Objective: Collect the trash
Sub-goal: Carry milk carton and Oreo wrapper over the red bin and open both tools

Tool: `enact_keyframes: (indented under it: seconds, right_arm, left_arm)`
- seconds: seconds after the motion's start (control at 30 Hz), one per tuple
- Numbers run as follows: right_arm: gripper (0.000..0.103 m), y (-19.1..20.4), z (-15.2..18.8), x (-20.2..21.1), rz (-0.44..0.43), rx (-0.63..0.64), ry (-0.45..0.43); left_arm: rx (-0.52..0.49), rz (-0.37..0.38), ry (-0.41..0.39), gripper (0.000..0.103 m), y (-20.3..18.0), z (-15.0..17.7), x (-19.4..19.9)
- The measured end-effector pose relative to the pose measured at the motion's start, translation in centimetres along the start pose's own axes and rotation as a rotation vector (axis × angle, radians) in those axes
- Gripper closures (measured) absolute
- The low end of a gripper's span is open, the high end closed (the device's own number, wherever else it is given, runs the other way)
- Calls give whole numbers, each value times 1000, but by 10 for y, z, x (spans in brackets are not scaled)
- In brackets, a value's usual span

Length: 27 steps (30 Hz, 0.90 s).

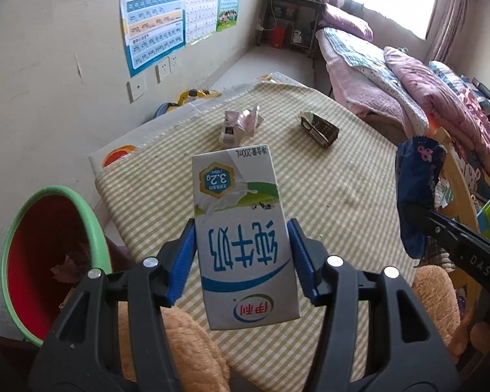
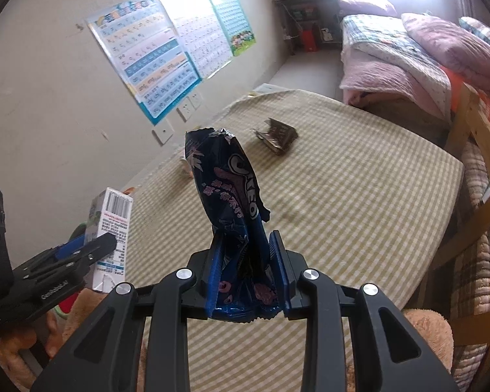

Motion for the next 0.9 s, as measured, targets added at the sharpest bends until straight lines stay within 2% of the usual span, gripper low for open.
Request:
enact_keyframes:
  seconds: [0.53, 0.7, 0.9]
  right_arm:
    - [74, 86, -26, 7, -44, 188, -18]
    - [74, 131, -28, -6, -107, 260, 2]
    - [74, 197, -17, -34, -214, 337, 77]
  left_arm:
    - [95, -9, -74, 50, 51, -12, 26]
    - [148, -50, -99, 50, 90, -14, 38]
    - [256, -127, -109, 50, 159, -2, 51]
Point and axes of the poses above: each gripper's, at about its wrist camera, not at the fingertips, and x roughly against the way its jaws point, y to its left, z to its underside, the point moved 10 cm from there along -x, roughly the way its jaws point, and after that the axes turned 8 degrees about x, right-handed, at the moved point
